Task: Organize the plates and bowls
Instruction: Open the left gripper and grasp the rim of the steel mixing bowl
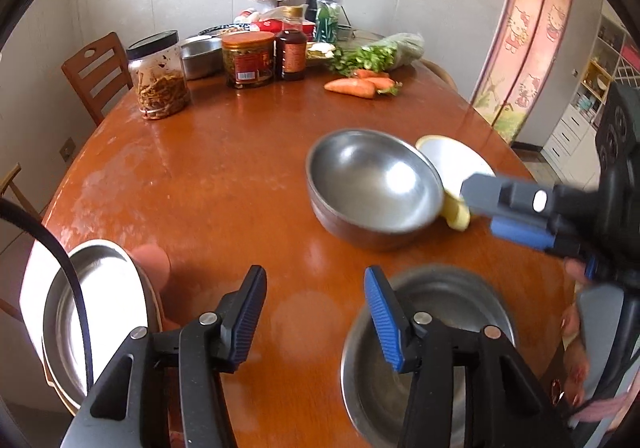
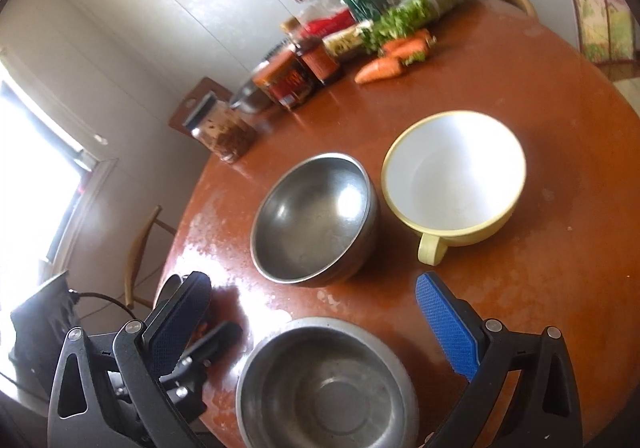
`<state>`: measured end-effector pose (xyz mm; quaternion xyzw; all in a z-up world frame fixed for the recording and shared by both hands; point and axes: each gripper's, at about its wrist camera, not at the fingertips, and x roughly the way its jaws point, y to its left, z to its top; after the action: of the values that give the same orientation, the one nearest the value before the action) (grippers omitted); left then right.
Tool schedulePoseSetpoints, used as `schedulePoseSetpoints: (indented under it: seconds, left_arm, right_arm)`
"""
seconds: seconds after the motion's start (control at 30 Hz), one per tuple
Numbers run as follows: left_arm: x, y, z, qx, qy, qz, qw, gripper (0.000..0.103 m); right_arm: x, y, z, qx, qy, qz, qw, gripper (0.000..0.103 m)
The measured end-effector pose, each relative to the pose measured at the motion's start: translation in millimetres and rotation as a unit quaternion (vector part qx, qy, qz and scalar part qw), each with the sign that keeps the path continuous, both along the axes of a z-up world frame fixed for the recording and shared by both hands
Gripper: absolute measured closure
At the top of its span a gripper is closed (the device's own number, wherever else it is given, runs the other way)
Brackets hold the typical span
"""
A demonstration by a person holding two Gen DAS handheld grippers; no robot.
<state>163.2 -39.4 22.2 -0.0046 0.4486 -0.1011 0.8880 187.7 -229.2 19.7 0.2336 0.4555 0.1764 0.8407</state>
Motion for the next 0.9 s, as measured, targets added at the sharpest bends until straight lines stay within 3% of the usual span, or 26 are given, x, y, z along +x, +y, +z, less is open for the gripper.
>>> schedulePoseSetpoints:
  seconds: [0.23,0.63,0.9]
  left_arm:
    - [37,8,2,0.0,0.007,0.028,0.9996,0.046]
    - [77,3,-11,-0.009,0.035,0.04,0.9986,0.046]
    - [90,-7,-24,0.009,0.051,0.035,0.998,0.046]
  right_arm:
    - [21,5,-11,0.018,0.04,-0.004,0.999,0.001]
    - [35,5,-19,0.07,0.028,-0.002,0.997,0.004]
    - [45,7,-25,0.045,0.02,0.0,0.999,0.02]
